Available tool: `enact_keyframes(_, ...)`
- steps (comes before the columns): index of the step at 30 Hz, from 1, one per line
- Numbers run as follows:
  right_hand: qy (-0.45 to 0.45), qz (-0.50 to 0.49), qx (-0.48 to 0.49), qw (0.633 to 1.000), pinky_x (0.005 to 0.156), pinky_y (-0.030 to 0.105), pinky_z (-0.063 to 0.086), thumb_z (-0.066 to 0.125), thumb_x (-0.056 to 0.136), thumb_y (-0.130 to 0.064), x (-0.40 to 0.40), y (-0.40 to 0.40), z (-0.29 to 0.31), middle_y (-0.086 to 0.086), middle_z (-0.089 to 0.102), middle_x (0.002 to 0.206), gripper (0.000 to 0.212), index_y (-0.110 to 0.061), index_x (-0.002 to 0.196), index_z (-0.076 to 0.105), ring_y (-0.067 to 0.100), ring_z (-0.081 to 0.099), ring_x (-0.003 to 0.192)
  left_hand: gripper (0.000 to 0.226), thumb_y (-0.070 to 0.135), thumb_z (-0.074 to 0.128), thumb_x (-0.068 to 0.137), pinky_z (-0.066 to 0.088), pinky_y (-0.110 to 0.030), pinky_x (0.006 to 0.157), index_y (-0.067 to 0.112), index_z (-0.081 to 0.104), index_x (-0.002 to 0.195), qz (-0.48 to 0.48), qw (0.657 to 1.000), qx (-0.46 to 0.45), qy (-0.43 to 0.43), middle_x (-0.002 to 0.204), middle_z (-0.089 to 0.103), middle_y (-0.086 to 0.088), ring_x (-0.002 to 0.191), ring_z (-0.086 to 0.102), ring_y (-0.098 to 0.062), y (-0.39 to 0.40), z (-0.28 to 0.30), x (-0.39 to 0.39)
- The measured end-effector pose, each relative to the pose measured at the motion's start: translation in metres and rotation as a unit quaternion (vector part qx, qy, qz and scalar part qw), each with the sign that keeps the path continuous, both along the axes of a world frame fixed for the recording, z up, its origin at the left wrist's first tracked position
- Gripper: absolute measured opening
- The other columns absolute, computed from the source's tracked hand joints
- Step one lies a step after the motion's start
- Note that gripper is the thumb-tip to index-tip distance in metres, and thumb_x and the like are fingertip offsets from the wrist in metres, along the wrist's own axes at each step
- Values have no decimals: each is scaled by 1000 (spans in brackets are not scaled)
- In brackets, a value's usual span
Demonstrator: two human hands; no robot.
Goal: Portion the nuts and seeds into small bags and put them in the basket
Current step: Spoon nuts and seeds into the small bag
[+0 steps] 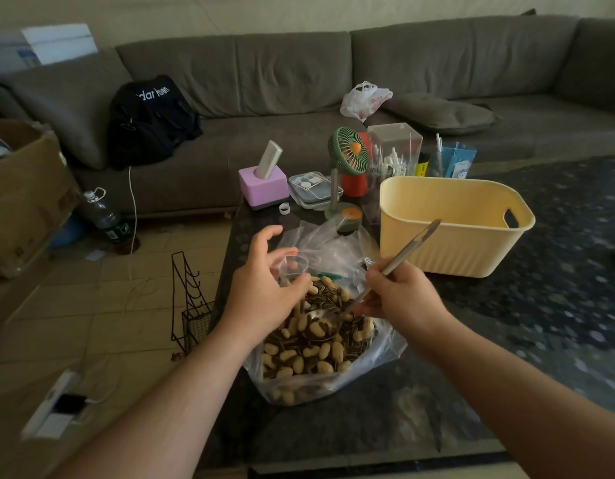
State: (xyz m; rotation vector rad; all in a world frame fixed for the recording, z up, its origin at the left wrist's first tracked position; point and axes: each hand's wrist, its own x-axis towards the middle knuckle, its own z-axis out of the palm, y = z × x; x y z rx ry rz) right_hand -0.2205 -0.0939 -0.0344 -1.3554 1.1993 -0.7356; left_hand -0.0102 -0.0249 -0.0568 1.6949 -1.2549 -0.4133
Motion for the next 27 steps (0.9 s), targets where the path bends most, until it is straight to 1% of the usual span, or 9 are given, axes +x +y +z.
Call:
enact_keyframes(3,42,-13,-50,998,77,44,66,58,107,-23,-11,-8,11,15,75,91,13,-13,102,65,23,78,75,92,27,88,86,52,-14,88,44,30,155,-15,1000,1,8,128,68,23,110,68,7,-1,-2,-1)
enact_keyframes(6,92,-34,-128,987,80,47,65,58,106,-27,-21,-14,25,4,76,84,16,-19,96,67,19,77,77,101,28,91,81,56,-21,92,49,25,155,-24,1000,-1,12,129,64,20,114,69,2,-2,-6,-5)
enact_keyframes(8,76,-53,-142,986,81,46,65,59,105,-30,-26,-16,35,1,77,85,15,-22,96,68,15,77,77,106,27,93,79,57,-23,92,53,22,154,-29,1000,6,8,126,63,18,113,68,2,-3,-7,-10)
enact_keyframes(12,54,-61,-181,980,83,46,65,58,105,-32,-29,-17,55,-1,77,85,13,-25,98,66,11,77,77,111,27,91,82,53,-10,87,50,16,160,-42,999,23,-17,122,65,20,112,62,12,-3,-12,-22)
enact_keyframes(14,60,-54,-217,973,82,46,64,57,105,-33,-28,-14,62,-3,76,82,13,-28,95,64,12,76,78,110,28,89,84,55,-14,94,51,14,161,-50,998,26,-27,127,66,21,117,60,12,-4,-14,-28)
enact_keyframes(17,116,-24,-301,946,80,45,62,54,106,-33,-24,-8,67,-3,74,79,15,-30,92,61,12,73,79,113,30,88,85,54,-16,102,51,10,163,-54,997,28,-44,136,64,21,125,57,12,-4,-16,-34)
enact_keyframes(21,197,22,-412,889,67,22,49,52,107,-29,-16,-3,63,-8,66,82,15,-23,96,61,5,61,75,117,32,89,85,51,-10,99,50,5,164,-50,996,25,-72,141,64,17,127,59,7,-8,-17,-37)
enact_keyframes(24,219,51,-472,853,66,33,48,55,106,-27,-10,0,54,-4,61,85,14,-17,100,62,14,57,73,120,32,89,84,45,-1,92,47,2,166,-46,995,28,-82,141,65,16,124,59,7,-12,-19,-37)
enact_keyframes(27,207,74,-494,842,67,36,49,59,105,-24,-6,3,50,-2,60,87,11,-14,101,62,18,55,75,122,31,90,84,39,7,86,44,2,167,-42,995,29,-85,141,65,14,120,57,9,-14,-20,-38)
